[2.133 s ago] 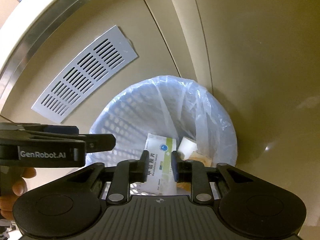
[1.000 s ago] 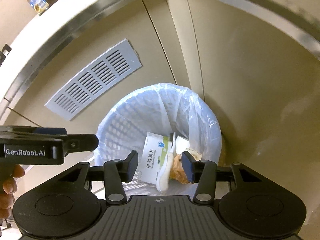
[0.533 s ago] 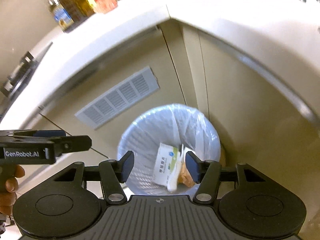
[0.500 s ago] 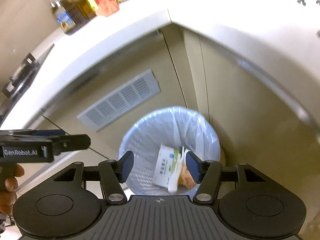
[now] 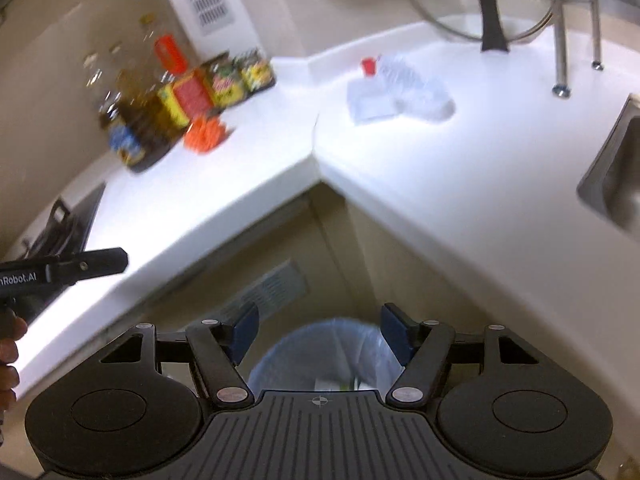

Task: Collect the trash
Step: 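Raise both open tools from the bin back up to the counter, then grasp the orange mesh scrubber with the left tool while the right tool grasps the plastic bag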

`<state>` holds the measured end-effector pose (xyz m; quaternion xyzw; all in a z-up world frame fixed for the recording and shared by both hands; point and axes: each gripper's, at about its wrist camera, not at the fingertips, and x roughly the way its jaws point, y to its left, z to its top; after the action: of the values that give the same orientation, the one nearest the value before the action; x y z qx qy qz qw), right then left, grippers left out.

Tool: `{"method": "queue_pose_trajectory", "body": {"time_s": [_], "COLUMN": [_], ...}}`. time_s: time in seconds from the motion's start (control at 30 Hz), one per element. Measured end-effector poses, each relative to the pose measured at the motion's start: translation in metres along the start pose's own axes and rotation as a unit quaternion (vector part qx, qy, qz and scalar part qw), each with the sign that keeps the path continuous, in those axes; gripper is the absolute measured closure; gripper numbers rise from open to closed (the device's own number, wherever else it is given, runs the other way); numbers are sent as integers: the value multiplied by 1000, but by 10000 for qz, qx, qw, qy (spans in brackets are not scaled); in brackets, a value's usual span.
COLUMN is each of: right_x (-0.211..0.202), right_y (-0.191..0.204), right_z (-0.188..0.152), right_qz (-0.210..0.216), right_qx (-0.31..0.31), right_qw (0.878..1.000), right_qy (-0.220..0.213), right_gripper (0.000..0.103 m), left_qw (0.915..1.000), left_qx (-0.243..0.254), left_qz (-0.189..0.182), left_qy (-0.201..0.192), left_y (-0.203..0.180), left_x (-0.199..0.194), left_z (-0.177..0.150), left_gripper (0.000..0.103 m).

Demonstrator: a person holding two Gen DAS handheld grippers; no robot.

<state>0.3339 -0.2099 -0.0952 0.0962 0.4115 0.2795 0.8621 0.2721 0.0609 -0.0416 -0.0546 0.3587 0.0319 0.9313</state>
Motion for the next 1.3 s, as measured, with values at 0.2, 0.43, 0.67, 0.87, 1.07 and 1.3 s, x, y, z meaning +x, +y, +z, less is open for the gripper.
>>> {"method": "queue_pose_trajectory", "body": {"time_s": [0.2,0.43,0.67,0.87,1.07,1.3], "right_x": [9,21,30,35,37,38], "right_y": [-4,-17,-28,-35,-38,-40], "right_z": [34,62,74,79,82,84], "right_qz": [-280,-653,-984,-1233,-1394,-1520], "right_qx": [220,463,724,856,914,952], "right_qw": [9989,9955,9909,9871,9844,9821], "right_qy": [-296,-506,-562,-564,-572,-577], "right_gripper": [35,34,34,34,34,34], "left_qw": [9989,9961,9940,9934,9939,9937], "left_qx": [367,787,958,1015,984,1037], "left_qz": [91,230,446,487,491,427], "left_qy": [-281,-326,-264,-217,-103,40], "left_y": [19,46,73,79,84,88], "left_x": [31,85,145,182,208,223], "left_z": [50,95,124,137,144,142], "left_gripper": [23,26,27,27,35,57]}}
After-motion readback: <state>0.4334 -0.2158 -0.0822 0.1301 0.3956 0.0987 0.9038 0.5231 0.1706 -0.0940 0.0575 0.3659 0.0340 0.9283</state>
